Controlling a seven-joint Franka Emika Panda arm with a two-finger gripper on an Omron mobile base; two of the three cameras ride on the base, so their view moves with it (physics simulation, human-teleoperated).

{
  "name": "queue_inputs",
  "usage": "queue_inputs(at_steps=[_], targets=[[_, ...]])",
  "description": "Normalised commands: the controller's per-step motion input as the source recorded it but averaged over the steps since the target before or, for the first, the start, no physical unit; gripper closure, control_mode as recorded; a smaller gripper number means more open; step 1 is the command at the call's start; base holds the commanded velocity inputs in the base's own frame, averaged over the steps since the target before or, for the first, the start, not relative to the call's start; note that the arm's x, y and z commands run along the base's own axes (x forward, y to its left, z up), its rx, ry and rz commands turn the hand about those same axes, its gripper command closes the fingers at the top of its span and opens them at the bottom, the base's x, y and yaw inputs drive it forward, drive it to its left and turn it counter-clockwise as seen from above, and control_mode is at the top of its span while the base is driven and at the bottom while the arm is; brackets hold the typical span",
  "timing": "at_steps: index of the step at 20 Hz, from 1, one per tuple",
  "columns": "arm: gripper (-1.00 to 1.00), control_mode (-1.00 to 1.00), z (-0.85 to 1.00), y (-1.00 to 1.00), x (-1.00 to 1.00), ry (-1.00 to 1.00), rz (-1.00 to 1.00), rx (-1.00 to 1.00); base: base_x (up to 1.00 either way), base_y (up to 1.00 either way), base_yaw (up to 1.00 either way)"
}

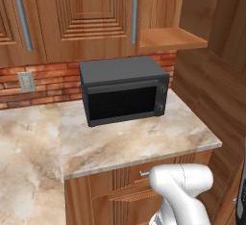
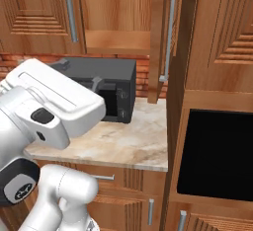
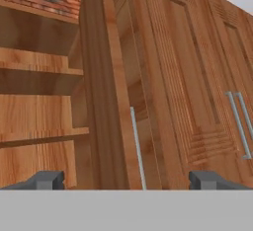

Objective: Open the cabinet. Pick the dish brush and place it next to the sink. Then close the cabinet.

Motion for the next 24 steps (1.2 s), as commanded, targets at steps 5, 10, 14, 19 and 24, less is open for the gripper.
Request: queue_inputs(at_steps=[5,10,14,19,24], targets=[[-1.0,-1.0,0.0,-0.16,0.03,0.0,0.0,0.0,0.0,0.0,0.0],[-1.0,-1.0,0.0,-0.02,0.0,0.01,0.0,0.0,0.0,0.0,0.0],[-1.0,-1.0,0.0,0.0,0.24,0.08,0.0,0.0,0.0,0.0,0.0],[-1.0,-1.0,0.0,0.0,0.53,0.1,-0.01,0.0,0.0,0.0,0.0],[-1.0,-1.0,0.0,0.0,0.29,0.02,-0.03,0.0,0.0,0.0,0.0]])
